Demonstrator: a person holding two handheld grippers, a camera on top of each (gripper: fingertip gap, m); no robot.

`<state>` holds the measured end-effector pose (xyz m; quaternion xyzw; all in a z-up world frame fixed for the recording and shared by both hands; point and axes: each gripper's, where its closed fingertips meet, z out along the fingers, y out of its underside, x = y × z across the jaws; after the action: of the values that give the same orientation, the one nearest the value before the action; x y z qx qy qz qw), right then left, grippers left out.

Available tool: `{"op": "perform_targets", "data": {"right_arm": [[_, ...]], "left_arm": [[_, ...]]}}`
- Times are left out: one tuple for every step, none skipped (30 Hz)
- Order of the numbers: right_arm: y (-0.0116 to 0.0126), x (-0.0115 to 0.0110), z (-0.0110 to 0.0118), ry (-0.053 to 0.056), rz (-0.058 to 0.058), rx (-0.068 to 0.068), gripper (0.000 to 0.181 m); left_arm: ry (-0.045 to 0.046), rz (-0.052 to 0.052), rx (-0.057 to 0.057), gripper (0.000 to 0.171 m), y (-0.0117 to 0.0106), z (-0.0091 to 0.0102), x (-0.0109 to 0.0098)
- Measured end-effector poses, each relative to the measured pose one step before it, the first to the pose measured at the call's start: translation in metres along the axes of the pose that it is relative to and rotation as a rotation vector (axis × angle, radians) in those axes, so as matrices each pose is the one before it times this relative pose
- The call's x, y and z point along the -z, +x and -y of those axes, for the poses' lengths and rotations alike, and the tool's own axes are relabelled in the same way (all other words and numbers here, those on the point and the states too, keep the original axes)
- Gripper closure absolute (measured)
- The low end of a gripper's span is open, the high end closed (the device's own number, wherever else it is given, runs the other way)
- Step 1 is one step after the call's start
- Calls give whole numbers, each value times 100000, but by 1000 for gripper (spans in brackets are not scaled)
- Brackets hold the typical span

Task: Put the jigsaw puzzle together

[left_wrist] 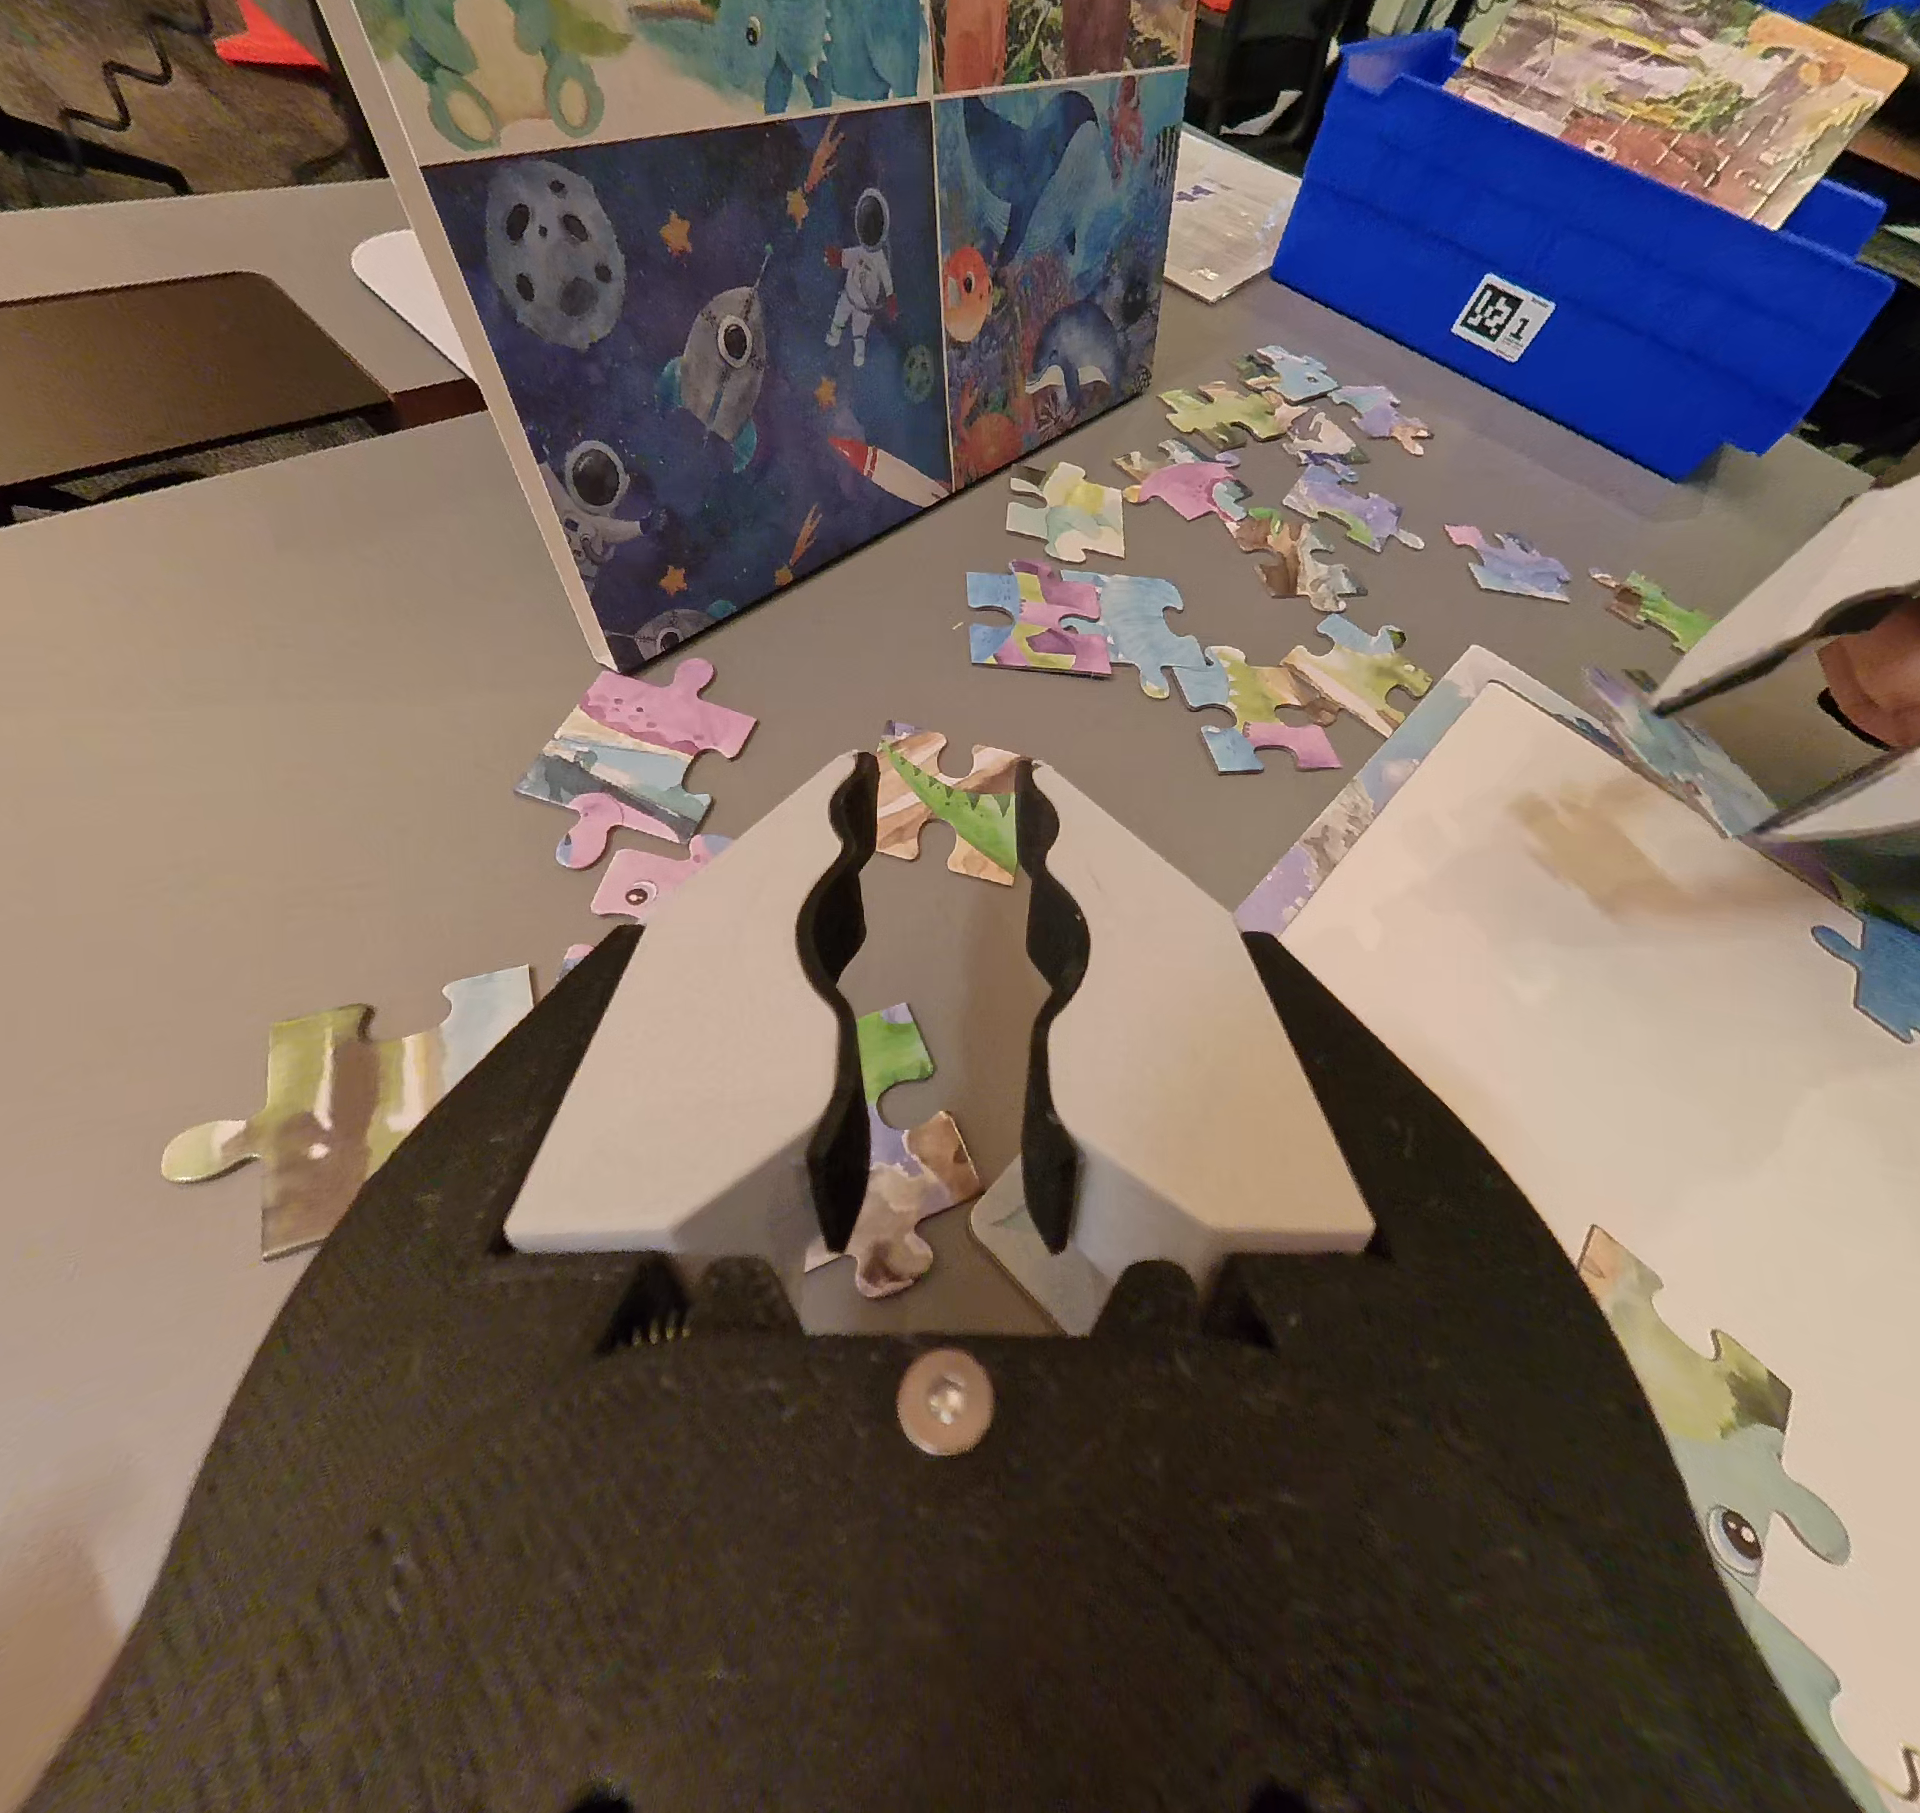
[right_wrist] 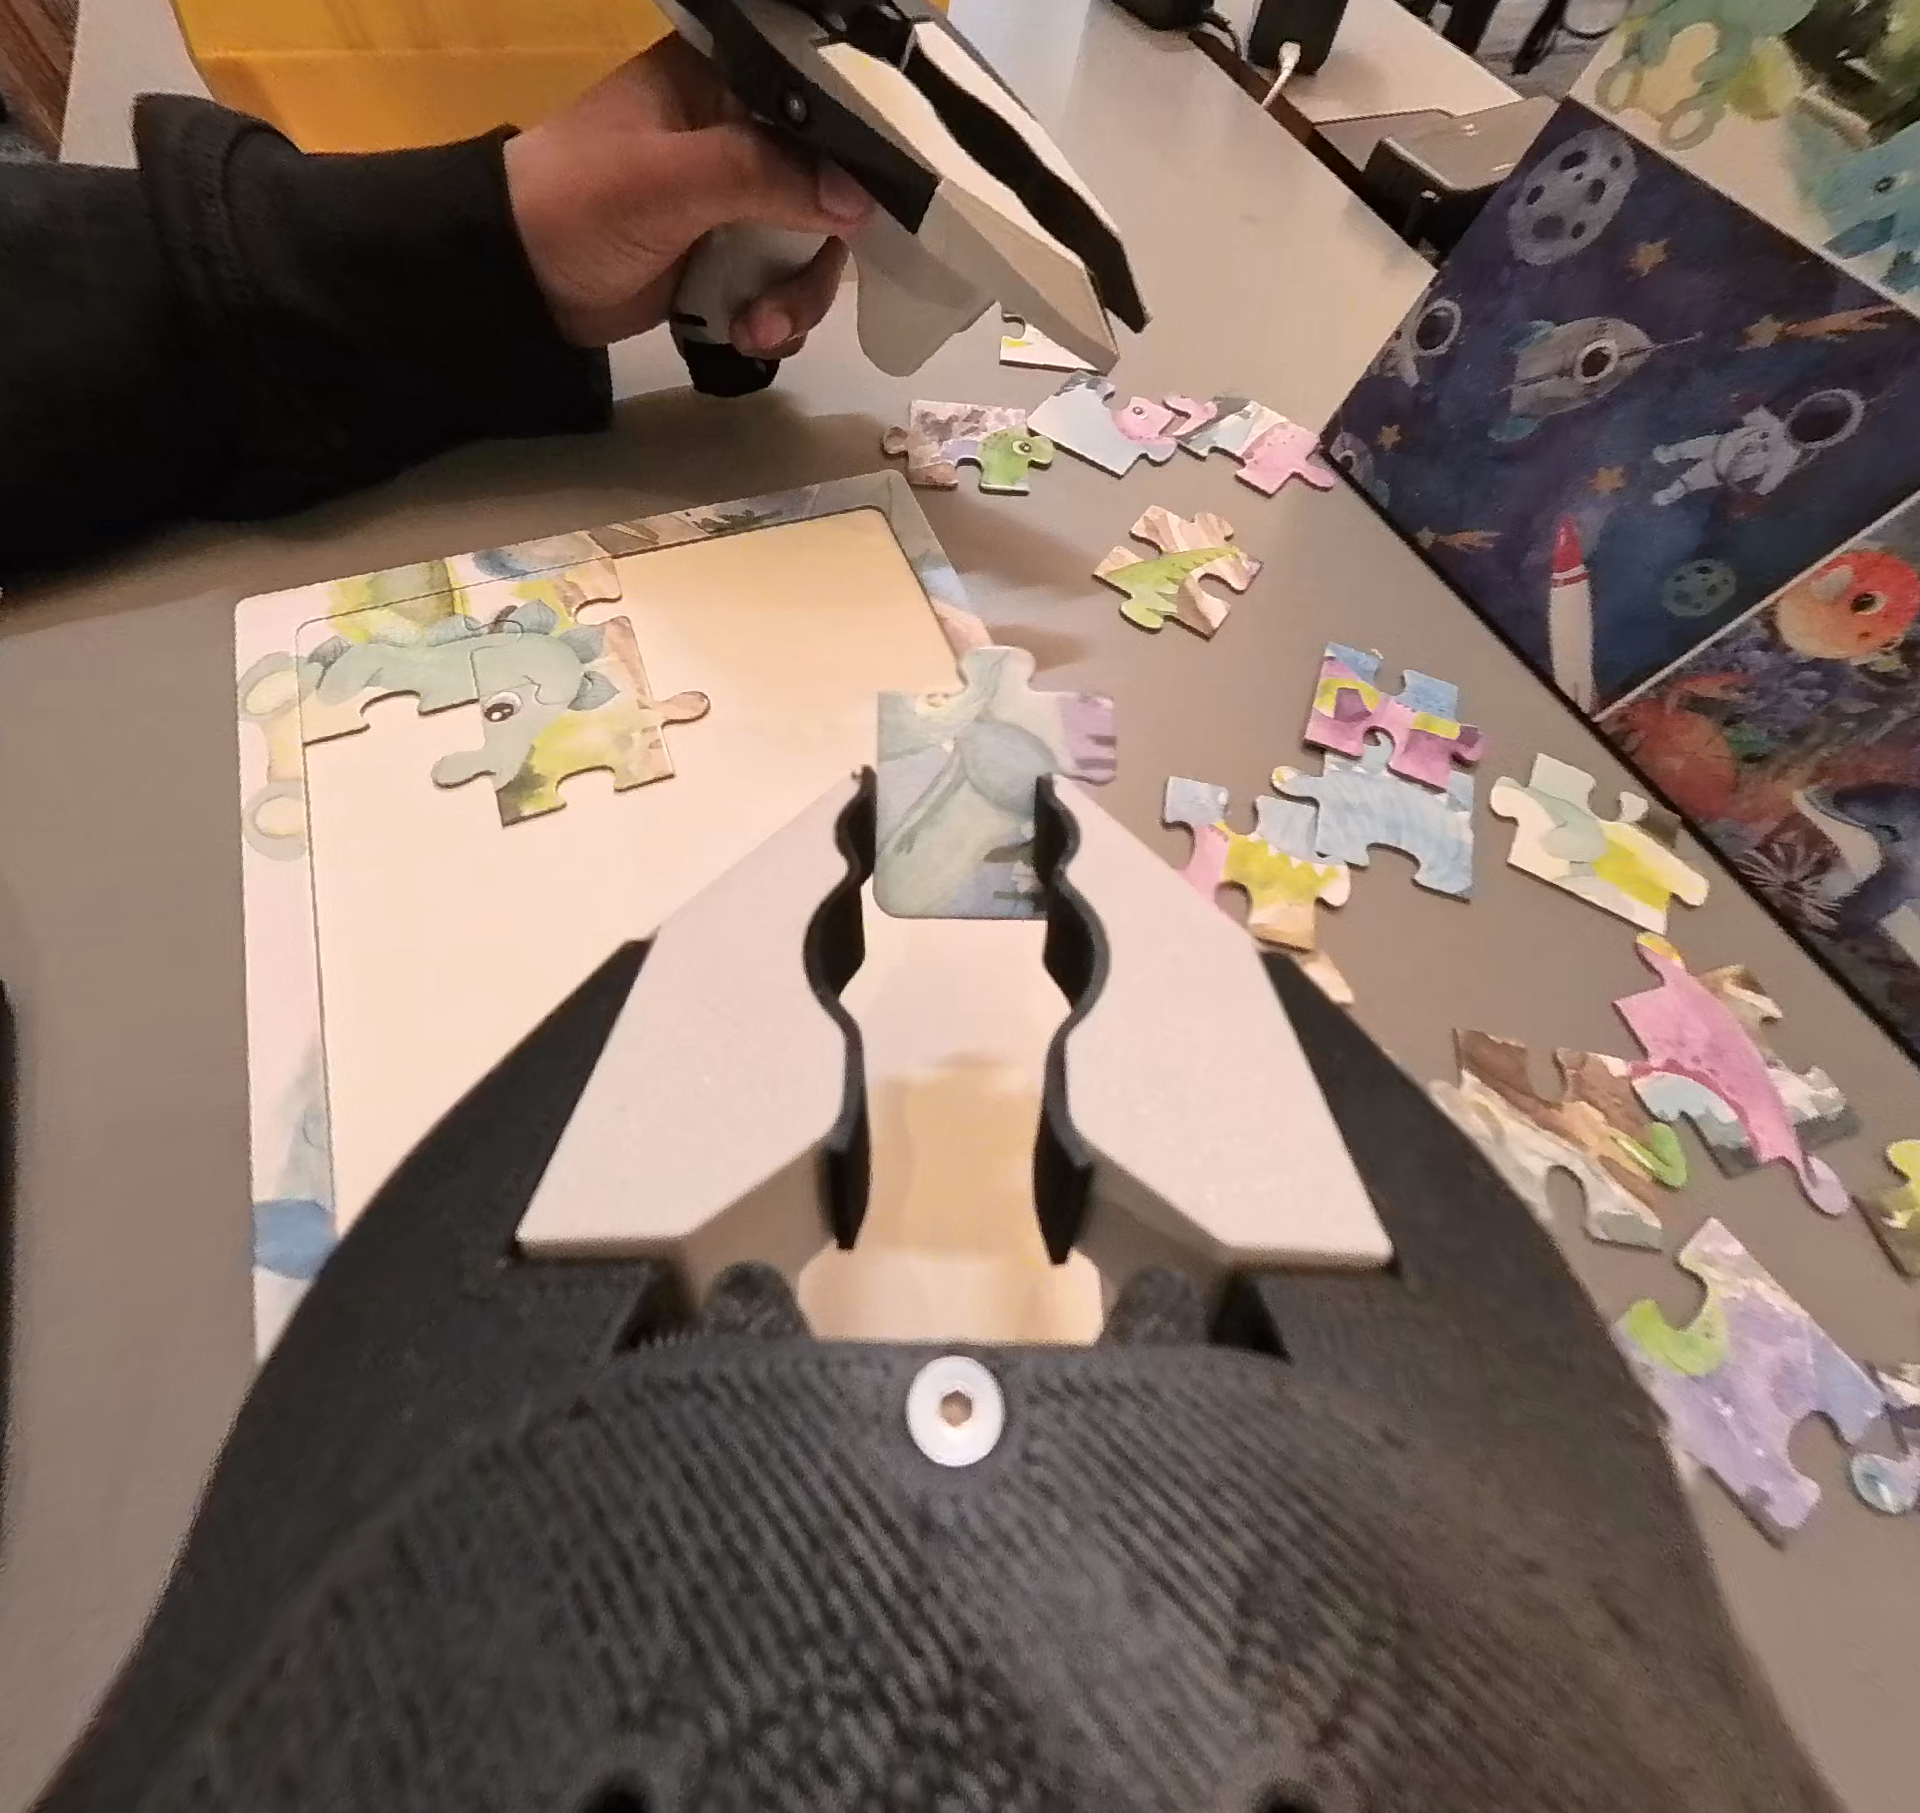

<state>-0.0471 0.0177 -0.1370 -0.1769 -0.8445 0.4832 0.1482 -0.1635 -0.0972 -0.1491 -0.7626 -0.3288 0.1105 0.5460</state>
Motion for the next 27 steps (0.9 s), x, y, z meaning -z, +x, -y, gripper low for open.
{"op": "perform_targets", "data": {"right_arm": [[324,213,49,455,-1207,-269,152],[316,244,103,876,-898,-747,152],[311,242,120,1052,-635,-1107,152],[278,208,89,959,-475,-1235,152],[272,177,49,683,-452,-1114,153],[232,123,10,398,-502,-775,152],[230,97,-45,11,-660,-244,152],[282,99,-100,-434,-1145,267,152],[385,127,-134,-616,-1645,580,153],[494,172,-178,-769,-2036,656,152],[695,264,-238,-827,-2601,423,153],[886,360,-270,-581,-2999,-215,152],[990,438,-258,-122,-2739,-1334,152],[950,495,-182,683,-1885,-2544,152],[881,511,-79,1429,-1074,-3383,153],[818,499,-40,1678,-653,-3601,153],[796,472,-28,1538,-735,-3352,153],[739,428,-70,1103,-957,-2647,153],[745,391,-121,473,-1549,-1686,153],[737,343,-177,-102,-2141,-790,152],[697,312,-183,-473,-2480,-17,152],[650,322,-159,-591,-2887,635,153],[608,318,-145,-559,-2987,1041,153],[539,310,-134,-457,-2767,992,152],[445,271,-121,-232,-2123,568,152],[329,223,-132,-49,-1220,-7,152],[273,137,-179,-48,-434,-501,152]], "left_arm": [[61,-16,-7,147,4,18,0],[179,-3,-4,147,9,41,25],[130,-11,-1,147,7,31,11],[32,-19,13,147,13,10,7],[3,-36,15,147,6,0,0],[-23,-46,10,147,11,-10,-10],[-93,-24,-8,147,6,-15,-18],[-111,9,-45,147,6,-21,-11],[-36,43,-80,147,-5,-3,-5],[55,68,-55,147,-1,16,22],[106,19,-5,147,-4,25,21],[166,58,20,147,-12,41,28],[159,41,48,147,-22,27,40],[149,93,44,147,-22,37,36],[168,195,4,147,-29,45,44],[191,268,-59,147,-28,55,44],[152,212,-48,147,-25,38,26],[71,49,11,147,-1,23,15],[20,48,-4,147,-2,15,19],[-28,118,-45,147,-20,-4,2],[-32,83,-56,147,0,3,4],[14,39,-35,147,1,7,8],[35,11,-13,147,-7,12,9],[57,28,-4,147,-5,-7,5],[9,15,35,147,-15,-6,-2],[-41,-30,90,147,-8,-17,-15],[-66,-69,115,147,-12,-34,-26]]}}
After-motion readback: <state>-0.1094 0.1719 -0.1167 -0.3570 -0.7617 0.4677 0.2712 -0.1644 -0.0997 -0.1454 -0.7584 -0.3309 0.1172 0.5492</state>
